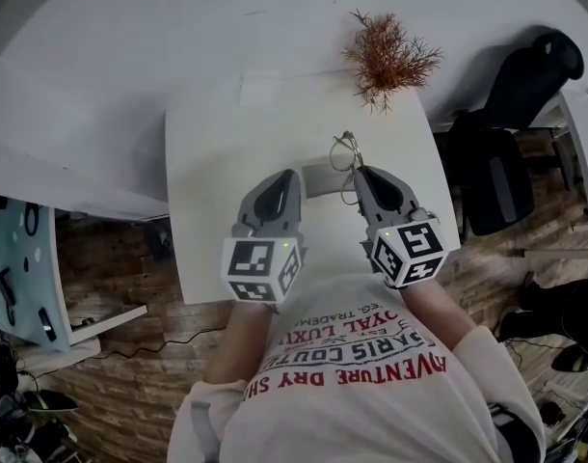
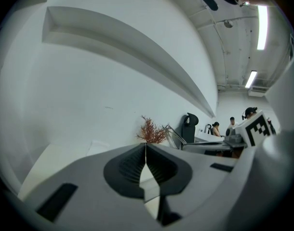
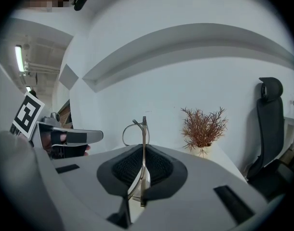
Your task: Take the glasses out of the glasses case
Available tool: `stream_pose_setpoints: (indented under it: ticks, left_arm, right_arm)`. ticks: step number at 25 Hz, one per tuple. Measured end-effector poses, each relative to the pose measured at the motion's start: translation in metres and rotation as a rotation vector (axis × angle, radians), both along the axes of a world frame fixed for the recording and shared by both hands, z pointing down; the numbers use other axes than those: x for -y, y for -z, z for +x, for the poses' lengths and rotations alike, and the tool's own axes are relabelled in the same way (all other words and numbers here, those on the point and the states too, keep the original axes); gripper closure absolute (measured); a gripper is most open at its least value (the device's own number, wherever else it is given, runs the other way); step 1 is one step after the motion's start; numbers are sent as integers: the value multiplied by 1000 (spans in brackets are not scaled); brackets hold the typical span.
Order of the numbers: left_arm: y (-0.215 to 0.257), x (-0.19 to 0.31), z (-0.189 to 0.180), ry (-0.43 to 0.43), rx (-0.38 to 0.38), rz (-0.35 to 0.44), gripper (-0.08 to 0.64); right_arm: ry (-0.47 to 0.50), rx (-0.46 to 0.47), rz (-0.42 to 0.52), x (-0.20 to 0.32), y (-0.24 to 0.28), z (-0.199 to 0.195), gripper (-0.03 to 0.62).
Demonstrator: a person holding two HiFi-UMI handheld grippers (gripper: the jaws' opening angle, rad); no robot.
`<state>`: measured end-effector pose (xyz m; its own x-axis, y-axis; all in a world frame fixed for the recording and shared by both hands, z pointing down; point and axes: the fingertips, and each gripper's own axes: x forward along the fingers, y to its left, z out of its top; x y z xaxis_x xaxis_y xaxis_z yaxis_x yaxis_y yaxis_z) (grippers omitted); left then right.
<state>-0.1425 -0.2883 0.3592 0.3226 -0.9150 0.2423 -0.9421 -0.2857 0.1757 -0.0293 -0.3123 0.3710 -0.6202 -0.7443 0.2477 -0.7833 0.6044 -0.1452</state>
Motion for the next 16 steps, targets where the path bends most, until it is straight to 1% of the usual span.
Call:
stream_pose_setpoints:
  ticks: [8,16]
  left_arm:
    - [0,-4,9,-13,-8,-3,552]
    - [1,-11,19,-20,-15,-1,552]
  right_arm:
    - [7,5,-6,-4,-2,4,566]
    - [-15,0,24,-10,1,15,566]
